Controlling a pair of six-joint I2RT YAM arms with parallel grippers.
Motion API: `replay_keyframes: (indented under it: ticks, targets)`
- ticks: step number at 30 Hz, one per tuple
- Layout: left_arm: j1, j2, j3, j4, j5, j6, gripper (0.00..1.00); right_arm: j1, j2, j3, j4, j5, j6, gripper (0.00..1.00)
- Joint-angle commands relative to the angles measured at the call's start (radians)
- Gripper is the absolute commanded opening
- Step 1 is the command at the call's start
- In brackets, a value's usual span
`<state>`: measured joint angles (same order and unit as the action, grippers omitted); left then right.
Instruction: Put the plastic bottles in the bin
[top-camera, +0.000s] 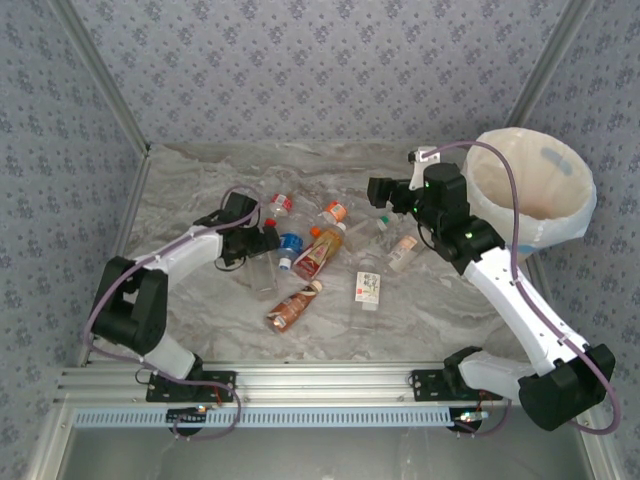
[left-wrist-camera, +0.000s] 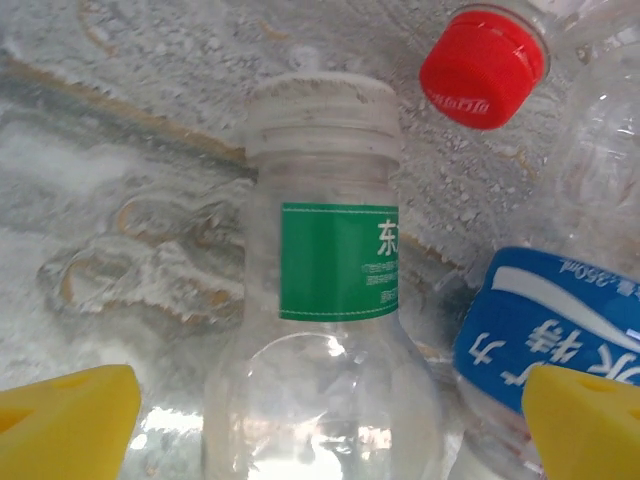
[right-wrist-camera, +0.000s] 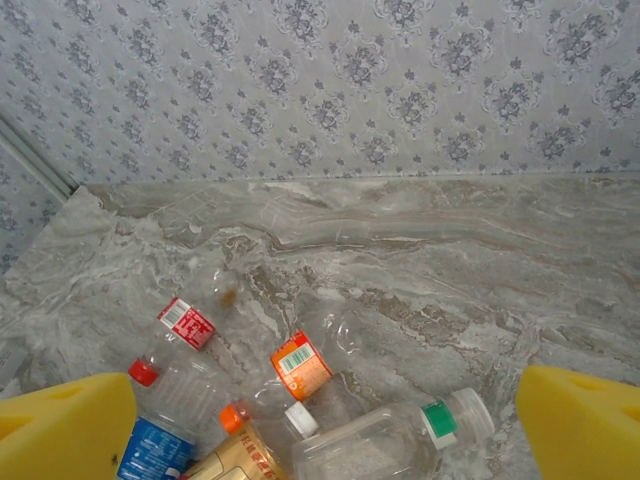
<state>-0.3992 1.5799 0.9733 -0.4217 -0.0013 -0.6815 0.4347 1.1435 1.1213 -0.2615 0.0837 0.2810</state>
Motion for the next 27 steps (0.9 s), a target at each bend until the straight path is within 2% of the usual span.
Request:
replay_keyframes:
  ticks: [1, 5, 7, 14, 20, 25, 27]
  targets:
    - [-0.008, 0.041, 0.027, -0.020, 0.001, 0.042, 0.94, 0.007, -0.023, -0.015, 0.008, 0.033, 0.020, 1.00]
    - [-0.013, 0.058, -0.011, 0.000, -0.005, 0.036, 0.93, 0.007, -0.033, -0.026, 0.009, 0.067, 0.041, 1.00]
    - [-0.013, 0.071, -0.016, 0.000, -0.007, 0.039, 0.88, 0.006, -0.037, -0.034, 0.012, 0.085, 0.051, 1.00]
    - [-0.013, 0.058, -0.020, 0.020, -0.036, 0.066, 0.64, 0.004, -0.045, -0.057, 0.039, 0.087, 0.055, 1.00]
    - [-0.012, -0.033, -0.043, 0.038, -0.084, 0.093, 0.53, -0.010, -0.072, -0.105, 0.098, 0.044, 0.063, 1.00]
    - [-0.012, -0.169, -0.100, 0.084, -0.134, 0.077, 0.43, -0.008, -0.082, -0.126, 0.136, 0.012, 0.025, 1.00]
    - [-0.012, -0.241, -0.129, 0.115, -0.140, 0.068, 0.36, -0.007, -0.091, -0.130, 0.141, 0.028, 0.023, 1.00]
